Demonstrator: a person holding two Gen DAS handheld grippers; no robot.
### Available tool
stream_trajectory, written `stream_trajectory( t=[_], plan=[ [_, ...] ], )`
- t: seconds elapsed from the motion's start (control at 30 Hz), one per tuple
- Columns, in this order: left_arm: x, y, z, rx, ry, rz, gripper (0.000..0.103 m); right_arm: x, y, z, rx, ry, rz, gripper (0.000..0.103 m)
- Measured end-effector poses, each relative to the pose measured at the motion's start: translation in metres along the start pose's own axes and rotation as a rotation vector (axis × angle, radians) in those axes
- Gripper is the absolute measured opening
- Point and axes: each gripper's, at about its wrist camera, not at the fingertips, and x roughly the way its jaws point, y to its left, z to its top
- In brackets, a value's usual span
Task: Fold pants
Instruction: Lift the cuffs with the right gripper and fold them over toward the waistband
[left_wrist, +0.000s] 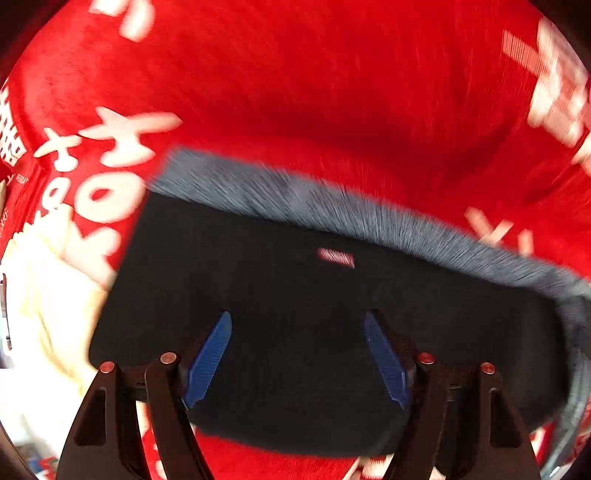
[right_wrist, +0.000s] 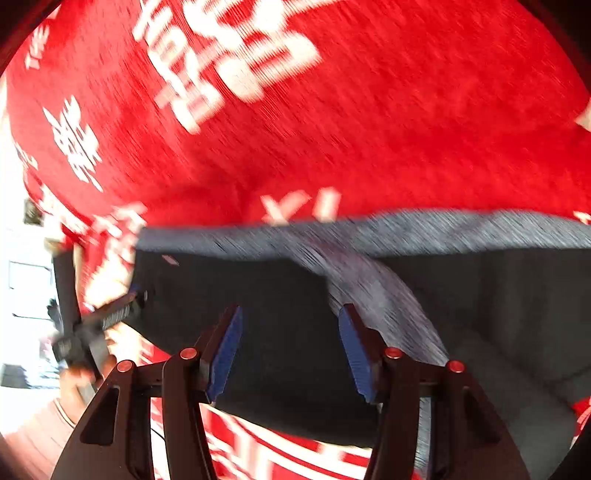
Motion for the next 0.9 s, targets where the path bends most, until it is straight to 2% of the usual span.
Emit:
stream_trajectory(
  t=[0.03,0.07,0.1,0.13,0.23,0.3,0.5,0.73,0.9],
  plan=[
    [0.005,-0.009,-0.001,0.02,-0.013,0.048,0.084,0.008,-0.007,-0.005,-0.016,0.032,-0.048,0.058],
    [0.004,-0.018,-0.003,0.041,-0.033,0.076,0.087,0.016,-0.013,-0.01,-0.027,0.062,-0.094,0.051],
    [0.002,-0.026,-0.004,0.067,-0.032,0.094,0.087,0.019,-0.022,-0.016,-0.035,0.072,-0.101,0.051],
    [-0.003,-0.031,-0.006,0.079,-0.018,0.079,0.087,0.014,-0.024,-0.018,-0.052,0.046,-0.1,0.051],
    [-0.025,-0.041,-0.017,0.106,-0.021,0.066,0.087,0.005,-0.019,-0.023,-0.068,0.05,-0.133,0.056],
    [-0.037,-0.048,-0.025,0.114,-0.013,0.055,0.087,-0.002,-0.017,-0.027,-0.062,0.051,-0.143,0.067],
    [-0.072,-0.074,-0.053,0.111,-0.005,0.023,0.087,-0.03,-0.011,-0.038,-0.077,0.039,-0.231,0.08],
    [-0.093,-0.095,-0.076,0.121,-0.02,-0.039,0.087,-0.05,-0.003,-0.051,-0.093,0.003,-0.341,0.08],
    [-0.094,-0.095,-0.088,0.146,-0.025,-0.055,0.087,-0.06,-0.002,-0.064,-0.078,-0.004,-0.376,0.08]
  ],
)
